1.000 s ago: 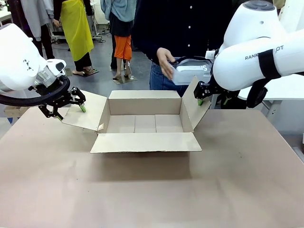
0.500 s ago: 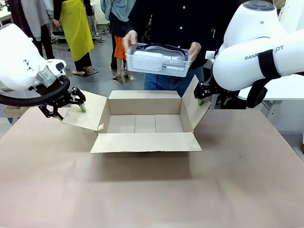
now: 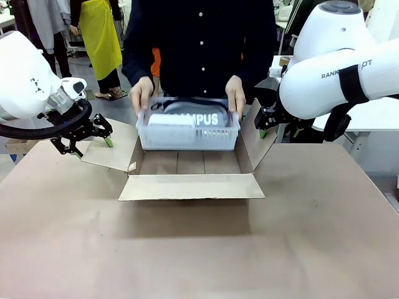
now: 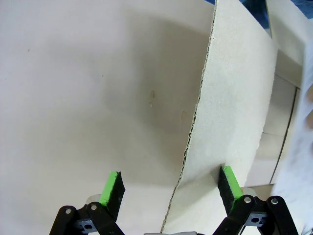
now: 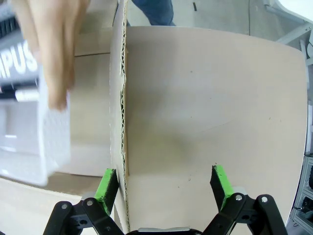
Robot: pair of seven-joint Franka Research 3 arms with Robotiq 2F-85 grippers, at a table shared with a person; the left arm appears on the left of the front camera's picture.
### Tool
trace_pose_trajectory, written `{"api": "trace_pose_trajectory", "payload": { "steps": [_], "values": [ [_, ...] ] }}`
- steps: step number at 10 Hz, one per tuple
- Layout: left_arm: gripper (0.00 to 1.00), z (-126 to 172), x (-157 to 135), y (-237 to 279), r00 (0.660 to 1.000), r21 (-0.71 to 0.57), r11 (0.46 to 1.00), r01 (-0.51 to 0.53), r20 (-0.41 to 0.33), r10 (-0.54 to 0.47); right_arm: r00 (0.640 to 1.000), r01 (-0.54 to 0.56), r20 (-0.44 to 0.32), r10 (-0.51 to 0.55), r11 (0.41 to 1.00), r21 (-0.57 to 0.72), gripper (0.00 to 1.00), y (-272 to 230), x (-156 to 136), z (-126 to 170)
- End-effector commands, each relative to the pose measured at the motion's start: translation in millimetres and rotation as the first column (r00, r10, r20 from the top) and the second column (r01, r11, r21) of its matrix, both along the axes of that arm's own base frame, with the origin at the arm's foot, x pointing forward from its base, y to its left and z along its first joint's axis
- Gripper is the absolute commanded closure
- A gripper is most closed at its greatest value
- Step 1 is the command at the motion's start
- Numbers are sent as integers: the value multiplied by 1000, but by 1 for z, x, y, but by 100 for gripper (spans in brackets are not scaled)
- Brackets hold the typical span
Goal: Pack the gift set into the box.
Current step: Lift both hands away from the flaps of the Package Box.
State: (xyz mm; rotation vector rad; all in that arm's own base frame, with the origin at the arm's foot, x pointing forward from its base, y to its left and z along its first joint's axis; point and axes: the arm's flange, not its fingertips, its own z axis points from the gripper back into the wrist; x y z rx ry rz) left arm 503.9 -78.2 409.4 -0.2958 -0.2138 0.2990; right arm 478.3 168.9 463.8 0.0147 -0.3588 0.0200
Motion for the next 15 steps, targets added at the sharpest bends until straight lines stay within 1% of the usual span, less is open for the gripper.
{"api": "trace_pose_trajectory", "payload": {
  "steps": [1,12,13,14,15],
  "values": [
    [0,2,-2,0,1000,12,1000,-13,5,12,1000,29,9,-28,999,-28,0,3,1,4],
    [0,2,-2,0,1000,12,1000,-13,5,12,1000,29,9,-28,999,-28,0,3,1,4],
    [0,0,0,0,1000,0,1000,0,0,0,1000,0,0,0,1000,0,0,0,0,0],
    [0,18,-12,43,994,-295,952,88,-37,-104,997,-75,4,76,963,259,0,-28,-7,20],
    [0,25,-26,88,973,-530,828,183,-20,-228,989,-135,13,146,875,465,0,-66,-19,31]
  ]
}}
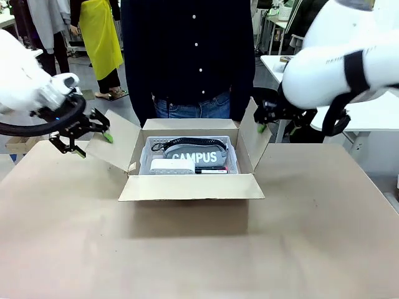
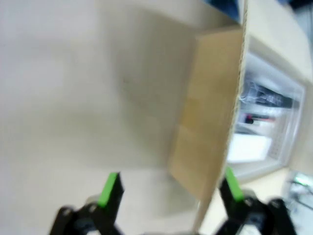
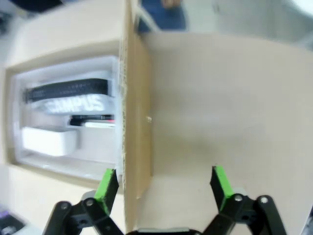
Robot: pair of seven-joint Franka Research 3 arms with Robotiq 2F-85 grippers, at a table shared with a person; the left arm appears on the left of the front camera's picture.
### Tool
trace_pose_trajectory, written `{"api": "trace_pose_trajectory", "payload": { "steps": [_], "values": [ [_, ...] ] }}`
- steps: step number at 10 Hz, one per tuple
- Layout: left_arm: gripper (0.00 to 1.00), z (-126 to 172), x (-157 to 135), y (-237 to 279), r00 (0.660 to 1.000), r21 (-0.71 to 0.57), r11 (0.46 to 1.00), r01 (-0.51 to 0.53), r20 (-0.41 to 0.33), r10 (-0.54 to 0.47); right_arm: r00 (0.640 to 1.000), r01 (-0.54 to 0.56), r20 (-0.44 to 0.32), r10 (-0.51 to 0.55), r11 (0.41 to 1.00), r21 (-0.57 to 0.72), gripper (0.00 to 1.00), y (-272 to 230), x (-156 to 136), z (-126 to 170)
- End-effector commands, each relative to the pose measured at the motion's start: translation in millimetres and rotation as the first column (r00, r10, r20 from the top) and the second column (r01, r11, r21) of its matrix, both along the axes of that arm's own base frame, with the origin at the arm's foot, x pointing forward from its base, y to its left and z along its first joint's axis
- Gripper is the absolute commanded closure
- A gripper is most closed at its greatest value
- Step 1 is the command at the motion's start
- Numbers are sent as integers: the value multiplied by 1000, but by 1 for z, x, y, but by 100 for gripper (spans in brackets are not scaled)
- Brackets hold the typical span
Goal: Pack the gift set into the box.
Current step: Lift both hands away from the flaps of the Package Box.
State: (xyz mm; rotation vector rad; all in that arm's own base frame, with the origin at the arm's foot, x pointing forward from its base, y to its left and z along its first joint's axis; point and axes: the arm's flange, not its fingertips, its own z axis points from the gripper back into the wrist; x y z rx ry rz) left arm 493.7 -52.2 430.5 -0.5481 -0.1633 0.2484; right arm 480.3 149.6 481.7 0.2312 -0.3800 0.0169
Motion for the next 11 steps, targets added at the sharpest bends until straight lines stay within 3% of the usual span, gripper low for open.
{"api": "trace_pose_trajectory", "payload": {
  "steps": [1,3,4,5,6,7,8,9,11],
  "values": [
    [0,2,-28,104,989,-476,872,111,-32,-143,991,-104,-28,131,887,451,0,-90,-35,15],
    [0,-12,-42,150,987,-698,701,148,63,-145,979,-163,27,200,705,690,0,-147,-61,6],
    [0,-25,-38,167,989,-767,630,125,44,-142,978,-188,89,188,616,765,0,-173,-74,-5],
    [0,-42,-31,183,994,-839,542,47,-15,-110,987,-153,103,121,551,820,0,-195,-85,-20],
    [0,-61,-27,200,997,-902,431,-23,-53,-58,998,-69,61,31,520,852,0,-212,-92,-40],
    [0,-73,-22,212,998,-904,425,-52,-56,4,999,15,8,-45,505,863,0,-218,-91,-55],
    [0,-73,-19,210,992,-852,508,-124,-112,54,989,140,-97,-108,535,833,0,-215,-83,-63],
    [0,-75,-50,204,999,-891,454,17,-7,-52,997,-72,79,8,505,860,0,-224,-108,-34],
    [0,-75,-50,204,999,-891,454,17,-7,-52,997,-72,79,8,505,860,0,-224,-108,-34]
  ]
}}
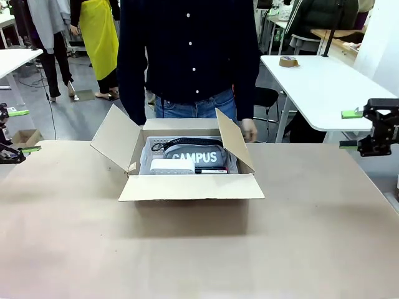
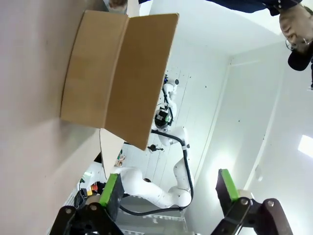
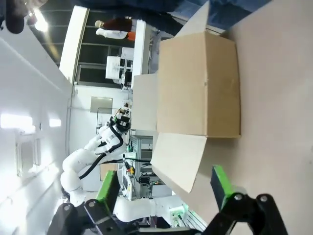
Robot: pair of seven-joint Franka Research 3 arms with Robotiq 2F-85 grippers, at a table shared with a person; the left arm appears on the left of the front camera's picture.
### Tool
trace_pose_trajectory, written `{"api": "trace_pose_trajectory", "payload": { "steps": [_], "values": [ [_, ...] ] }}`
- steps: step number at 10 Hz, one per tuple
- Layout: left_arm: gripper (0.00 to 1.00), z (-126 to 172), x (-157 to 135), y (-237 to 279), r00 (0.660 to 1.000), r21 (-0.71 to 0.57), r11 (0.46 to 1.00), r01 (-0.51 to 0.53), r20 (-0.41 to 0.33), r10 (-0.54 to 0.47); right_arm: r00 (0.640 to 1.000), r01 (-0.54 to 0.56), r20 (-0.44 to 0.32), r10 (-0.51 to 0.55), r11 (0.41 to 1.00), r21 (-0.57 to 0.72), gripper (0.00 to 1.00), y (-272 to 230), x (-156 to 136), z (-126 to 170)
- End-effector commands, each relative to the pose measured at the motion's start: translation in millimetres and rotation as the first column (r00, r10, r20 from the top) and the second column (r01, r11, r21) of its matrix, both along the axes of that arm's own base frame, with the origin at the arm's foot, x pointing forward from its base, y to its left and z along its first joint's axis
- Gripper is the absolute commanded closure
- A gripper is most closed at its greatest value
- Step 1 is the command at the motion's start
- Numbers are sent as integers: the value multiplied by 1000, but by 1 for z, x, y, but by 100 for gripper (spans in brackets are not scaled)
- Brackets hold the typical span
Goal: Pack the gift set into the box.
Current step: Lift both hands away from the flaps of the Package Box, then press and hold the closed box until the human finishes sealing it.
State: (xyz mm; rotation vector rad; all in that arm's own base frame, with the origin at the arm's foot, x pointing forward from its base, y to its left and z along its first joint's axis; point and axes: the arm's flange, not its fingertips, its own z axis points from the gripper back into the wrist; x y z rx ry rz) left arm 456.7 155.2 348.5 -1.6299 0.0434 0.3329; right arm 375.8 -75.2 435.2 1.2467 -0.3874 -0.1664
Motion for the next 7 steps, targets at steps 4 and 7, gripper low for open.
{"api": "trace_pose_trajectory", "payload": {
  "steps": [4,7],
  "values": [
    [0,7,-13,-3,999,-1,1000,19,28,-19,999,-10,51,10,1000,15,0,1,-3,12],
    [0,7,-13,-3,999,-1,1000,19,28,-19,999,-10,51,10,1000,15,0,1,-3,12]
  ]
}}
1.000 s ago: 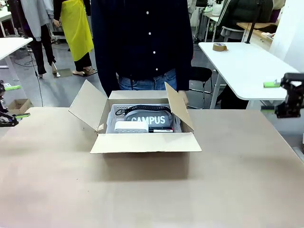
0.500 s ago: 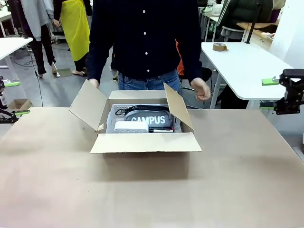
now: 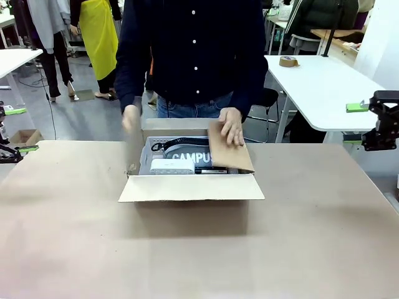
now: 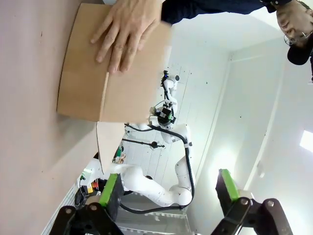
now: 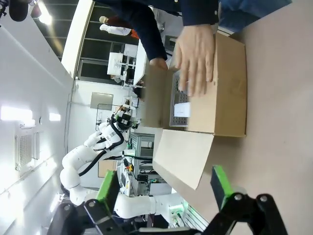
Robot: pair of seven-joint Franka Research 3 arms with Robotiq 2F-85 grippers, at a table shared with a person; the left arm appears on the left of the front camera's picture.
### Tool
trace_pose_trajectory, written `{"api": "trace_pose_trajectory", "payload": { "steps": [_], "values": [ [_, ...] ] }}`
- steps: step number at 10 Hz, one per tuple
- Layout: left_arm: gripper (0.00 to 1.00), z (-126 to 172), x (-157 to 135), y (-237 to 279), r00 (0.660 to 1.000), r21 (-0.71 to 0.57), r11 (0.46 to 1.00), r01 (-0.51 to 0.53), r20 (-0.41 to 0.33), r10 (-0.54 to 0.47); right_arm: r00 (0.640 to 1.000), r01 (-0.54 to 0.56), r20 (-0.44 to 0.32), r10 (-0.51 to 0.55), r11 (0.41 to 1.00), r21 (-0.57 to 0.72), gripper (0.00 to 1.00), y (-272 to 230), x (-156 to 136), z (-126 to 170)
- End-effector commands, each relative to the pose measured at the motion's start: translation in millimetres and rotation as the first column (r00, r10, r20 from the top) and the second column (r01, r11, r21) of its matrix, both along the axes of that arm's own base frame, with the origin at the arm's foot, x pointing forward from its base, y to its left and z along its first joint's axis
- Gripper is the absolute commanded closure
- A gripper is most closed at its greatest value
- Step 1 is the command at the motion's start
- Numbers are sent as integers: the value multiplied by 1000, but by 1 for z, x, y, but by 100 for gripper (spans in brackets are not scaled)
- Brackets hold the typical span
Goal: Pack the gift set into the box.
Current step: Press and hold the closed box until the human finishes sealing it.
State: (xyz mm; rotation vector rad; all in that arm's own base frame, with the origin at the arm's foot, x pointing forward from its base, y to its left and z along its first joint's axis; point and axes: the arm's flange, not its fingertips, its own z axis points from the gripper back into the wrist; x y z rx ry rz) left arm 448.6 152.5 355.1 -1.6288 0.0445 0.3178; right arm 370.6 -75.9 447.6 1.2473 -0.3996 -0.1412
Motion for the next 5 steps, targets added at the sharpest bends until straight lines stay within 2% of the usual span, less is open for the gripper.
{"api": "trace_pose_trajectory", "payload": {
  "steps": [1,5],
  "values": [
    [0,0,-5,-1,1000,-3,1000,9,19,-9,1000,1,28,-2,1000,20,0,2,2,0],
    [0,0,-5,-1,1000,-3,1000,9,19,-9,1000,1,28,-2,1000,20,0,2,2,0]
  ]
}}
